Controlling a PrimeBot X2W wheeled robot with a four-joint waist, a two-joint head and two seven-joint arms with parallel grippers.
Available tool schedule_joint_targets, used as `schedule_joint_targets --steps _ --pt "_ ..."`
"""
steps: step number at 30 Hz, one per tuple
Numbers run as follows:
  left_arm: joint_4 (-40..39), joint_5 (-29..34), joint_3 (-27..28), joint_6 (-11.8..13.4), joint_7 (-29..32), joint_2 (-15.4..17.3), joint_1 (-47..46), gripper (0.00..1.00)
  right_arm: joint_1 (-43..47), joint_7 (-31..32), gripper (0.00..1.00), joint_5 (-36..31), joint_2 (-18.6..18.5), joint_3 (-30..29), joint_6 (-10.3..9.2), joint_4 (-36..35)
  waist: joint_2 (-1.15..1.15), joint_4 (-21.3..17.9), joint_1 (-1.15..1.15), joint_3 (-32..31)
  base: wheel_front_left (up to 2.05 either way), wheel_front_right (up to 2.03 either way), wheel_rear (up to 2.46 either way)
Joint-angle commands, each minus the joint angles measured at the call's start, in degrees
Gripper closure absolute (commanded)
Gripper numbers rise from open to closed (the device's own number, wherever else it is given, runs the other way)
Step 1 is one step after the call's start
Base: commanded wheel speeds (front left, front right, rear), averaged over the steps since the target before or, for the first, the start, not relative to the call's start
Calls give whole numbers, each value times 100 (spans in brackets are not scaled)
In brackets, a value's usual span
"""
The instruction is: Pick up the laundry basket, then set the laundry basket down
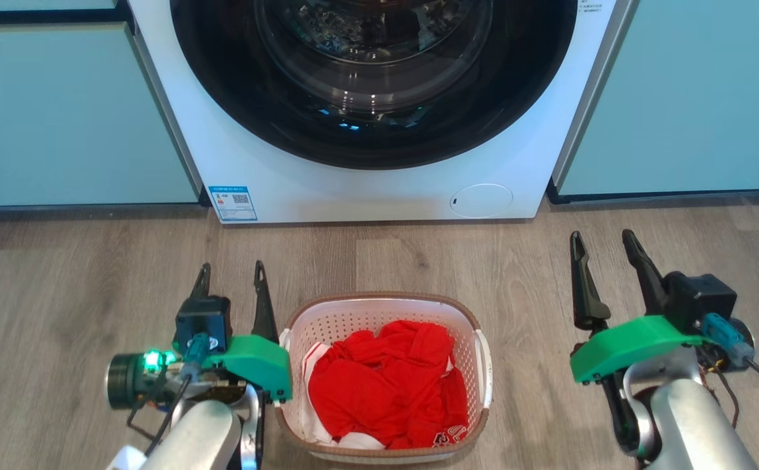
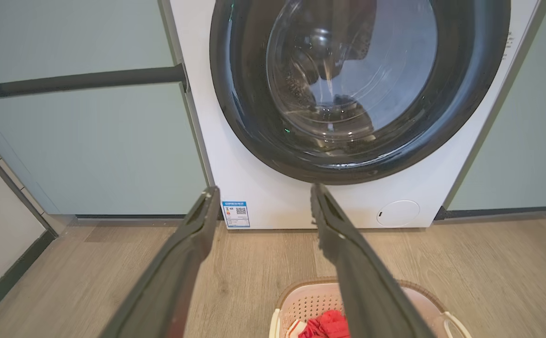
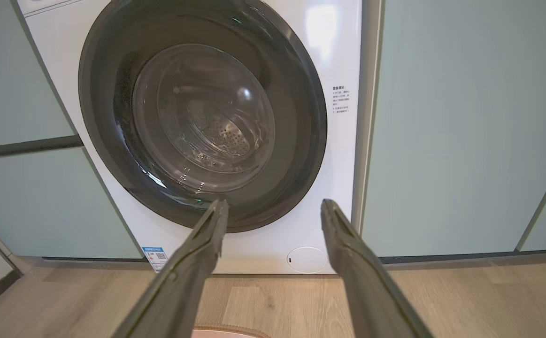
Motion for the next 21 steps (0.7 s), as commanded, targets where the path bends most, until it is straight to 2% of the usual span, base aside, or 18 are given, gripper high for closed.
schedule_joint_targets --steps 1,6,11,16,21 --pt "-267 124 204 -41 -113 27 -395 0 -355 -116 0 -263 15 114 11 -223 0 4 0 7 0 0 0" --pt "-489 319 472 -53 -179 -91 -406 0 -382 -183 0 -576 22 108 12 -360 0 21 0 20 0 0 0" --pt "-878 765 769 -18 -263 -221 -326 0 -377 -267 0 -916 34 96 12 -490 0 35 0 25 0 0 0" --pt "-1023 1156 828 -194 -347 -317 -140 0 -318 -351 0 -1221 43 89 13 -526 0 49 0 24 0 0 0" --pt "-1012 1301 1044 -483 -431 -523 26 0 -272 -436 0 -1417 46 28 13 -466 0 74 0 37 0 0 0"
